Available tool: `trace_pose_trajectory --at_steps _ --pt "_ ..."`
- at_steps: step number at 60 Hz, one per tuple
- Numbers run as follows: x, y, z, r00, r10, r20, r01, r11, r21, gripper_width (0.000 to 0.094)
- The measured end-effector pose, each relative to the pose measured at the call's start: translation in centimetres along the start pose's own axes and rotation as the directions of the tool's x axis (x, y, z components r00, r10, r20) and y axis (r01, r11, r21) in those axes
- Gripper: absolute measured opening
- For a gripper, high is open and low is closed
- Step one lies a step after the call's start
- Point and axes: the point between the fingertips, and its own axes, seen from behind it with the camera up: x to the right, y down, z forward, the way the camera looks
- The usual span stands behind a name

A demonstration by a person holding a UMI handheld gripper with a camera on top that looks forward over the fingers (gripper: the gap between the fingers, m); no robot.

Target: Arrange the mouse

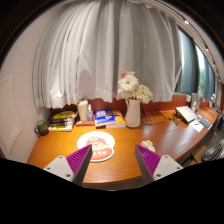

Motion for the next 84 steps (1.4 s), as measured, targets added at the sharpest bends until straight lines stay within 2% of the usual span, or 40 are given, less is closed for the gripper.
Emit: trace_pose_trajectory --at_steps 12,26,41,58,62,69,75,80,84 --pt "1.4 5.4 3.6 0.993 -0.066 0.094 0.074 0.994 -0.083 0.0854" --pt "10.4 12.1 8.5 0.992 -0.090 0.093 0.109 0.969 -0.220 0.0854" --pt "20.3 12.6 16.3 0.995 -0.062 0.072 0.080 0.955 -0.285 0.0845" --pt "20.3 12.5 25.7 0.990 -0.044 0.138 0.088 0.939 -0.334 0.0827" --pt "20.4 12.1 26.7 0.990 -0.054 0.132 0.095 0.940 -0.327 0.0777" --pt "19.6 11.8 27.4 0.987 -0.053 0.151 0.099 0.944 -0.314 0.0533" --pt "19.5 11.8 27.7 0.985 -0.075 0.156 0.121 0.943 -0.309 0.0483" --pt "19.4 12.0 27.5 0.985 -0.081 0.150 0.128 0.934 -0.334 0.0405" --pt "19.4 12.1 27.5 0.988 -0.067 0.137 0.114 0.923 -0.368 0.0387"
